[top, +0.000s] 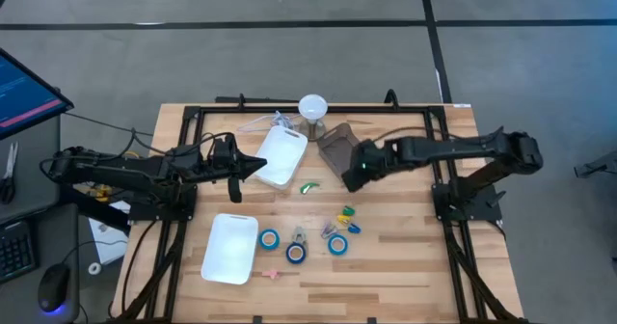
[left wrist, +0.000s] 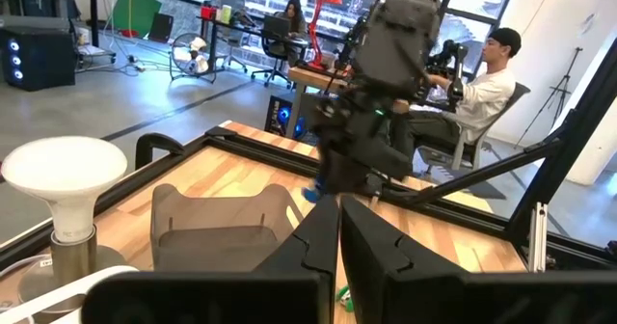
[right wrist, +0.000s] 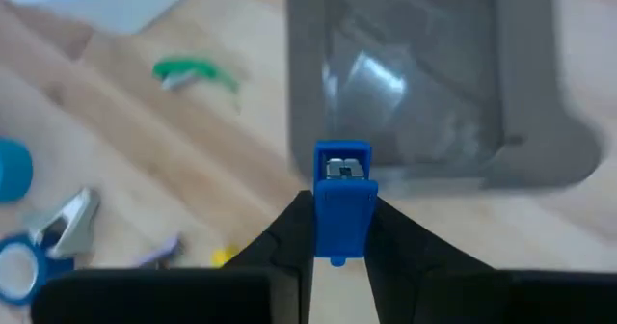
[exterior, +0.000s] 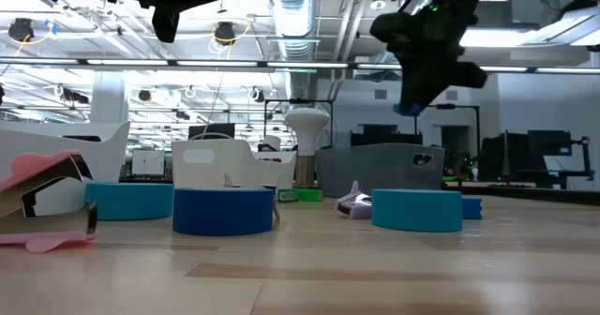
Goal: Pick and place Stapler, Stapler remover, tape
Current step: Put the right blue stapler into the black bin
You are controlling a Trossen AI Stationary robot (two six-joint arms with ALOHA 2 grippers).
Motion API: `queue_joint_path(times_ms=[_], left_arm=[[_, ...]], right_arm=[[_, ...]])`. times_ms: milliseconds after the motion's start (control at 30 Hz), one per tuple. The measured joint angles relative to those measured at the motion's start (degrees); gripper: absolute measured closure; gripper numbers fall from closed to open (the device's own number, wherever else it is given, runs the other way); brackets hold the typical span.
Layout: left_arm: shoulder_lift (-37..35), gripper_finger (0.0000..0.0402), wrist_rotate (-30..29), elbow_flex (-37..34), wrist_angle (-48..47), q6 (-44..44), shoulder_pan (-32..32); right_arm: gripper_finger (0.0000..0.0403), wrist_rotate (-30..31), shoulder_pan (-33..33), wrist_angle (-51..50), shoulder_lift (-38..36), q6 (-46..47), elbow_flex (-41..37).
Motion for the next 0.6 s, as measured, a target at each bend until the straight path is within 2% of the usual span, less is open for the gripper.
queue_joint_path(times_ms=[300,600], left_arm=[[0.0,0.0394,0.0,0.0,0.0,0.0,0.0],[0.0,0.0394,0.0,0.0,0.0,0.0,0.0]], right_arm=[[0.0341,-2.3,-8.8,0.7,2.4,-8.5,0.7],[0.0341,-5.2,-12.9,3.8,12.6,-15.1,2.5]])
